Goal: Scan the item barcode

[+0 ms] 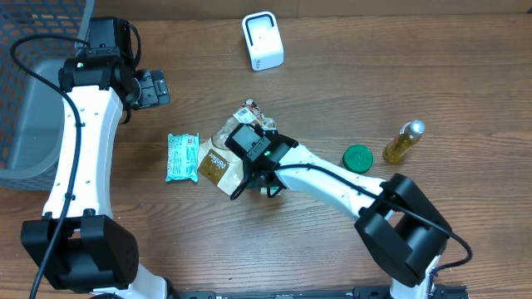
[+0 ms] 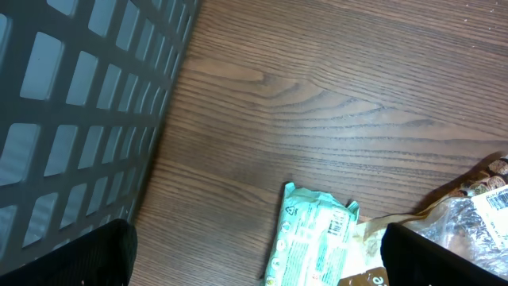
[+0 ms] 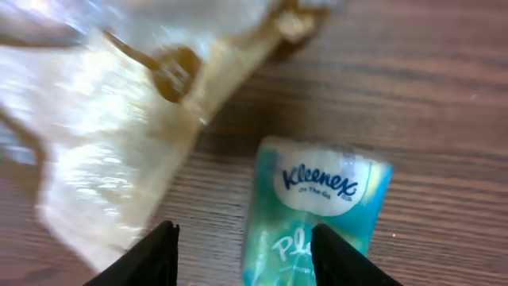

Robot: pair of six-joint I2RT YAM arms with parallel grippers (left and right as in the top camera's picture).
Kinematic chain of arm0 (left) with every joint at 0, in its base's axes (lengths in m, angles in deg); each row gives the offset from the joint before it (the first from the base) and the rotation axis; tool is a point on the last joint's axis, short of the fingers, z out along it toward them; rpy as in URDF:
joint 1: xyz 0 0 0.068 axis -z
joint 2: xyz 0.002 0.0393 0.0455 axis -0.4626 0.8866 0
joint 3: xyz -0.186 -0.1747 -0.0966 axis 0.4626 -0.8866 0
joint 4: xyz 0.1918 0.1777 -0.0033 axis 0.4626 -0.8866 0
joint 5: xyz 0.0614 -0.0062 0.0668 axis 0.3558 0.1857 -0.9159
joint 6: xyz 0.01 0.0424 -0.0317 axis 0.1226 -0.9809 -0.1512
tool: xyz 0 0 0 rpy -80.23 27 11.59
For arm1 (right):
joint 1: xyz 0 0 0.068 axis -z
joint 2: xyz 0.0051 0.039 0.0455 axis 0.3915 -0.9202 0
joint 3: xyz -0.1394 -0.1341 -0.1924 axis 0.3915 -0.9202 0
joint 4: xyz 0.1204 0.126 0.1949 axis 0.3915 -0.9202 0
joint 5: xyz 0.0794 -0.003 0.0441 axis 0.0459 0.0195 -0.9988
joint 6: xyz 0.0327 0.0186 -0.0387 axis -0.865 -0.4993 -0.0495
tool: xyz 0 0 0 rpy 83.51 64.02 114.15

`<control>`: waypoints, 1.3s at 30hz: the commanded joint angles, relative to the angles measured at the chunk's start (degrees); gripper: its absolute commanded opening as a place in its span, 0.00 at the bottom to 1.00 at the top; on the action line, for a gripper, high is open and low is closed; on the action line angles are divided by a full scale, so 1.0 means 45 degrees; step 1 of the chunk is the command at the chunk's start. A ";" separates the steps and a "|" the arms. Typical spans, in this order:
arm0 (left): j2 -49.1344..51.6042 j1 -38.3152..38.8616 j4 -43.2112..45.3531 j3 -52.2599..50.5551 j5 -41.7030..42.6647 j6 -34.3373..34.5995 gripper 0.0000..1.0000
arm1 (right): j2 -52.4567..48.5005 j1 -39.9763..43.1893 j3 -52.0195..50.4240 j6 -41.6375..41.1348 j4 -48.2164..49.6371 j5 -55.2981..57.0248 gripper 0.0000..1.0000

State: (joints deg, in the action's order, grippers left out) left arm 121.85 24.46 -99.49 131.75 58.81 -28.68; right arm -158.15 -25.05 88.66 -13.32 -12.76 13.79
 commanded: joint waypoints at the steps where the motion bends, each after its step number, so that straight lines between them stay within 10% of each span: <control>1: -0.0092 0.0049 0.0010 0.0223 -0.0078 -0.0019 1.00 | 0.1001 0.0010 0.0646 0.0189 0.0024 0.0121 0.37; 10: -0.0092 0.0049 0.0010 0.0223 -0.0078 -0.0019 1.00 | 0.0792 -0.0253 0.0495 0.0117 0.0087 -0.0559 0.08; 39: -0.0092 0.0102 0.0010 0.0223 -0.0078 -0.0019 1.00 | -0.0641 -0.0583 0.0495 0.0126 -0.0510 -0.0554 0.09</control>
State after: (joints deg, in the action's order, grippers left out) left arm 121.85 24.57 -99.49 131.75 58.81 -28.70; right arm -160.58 -27.60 90.23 -12.80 -14.86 11.34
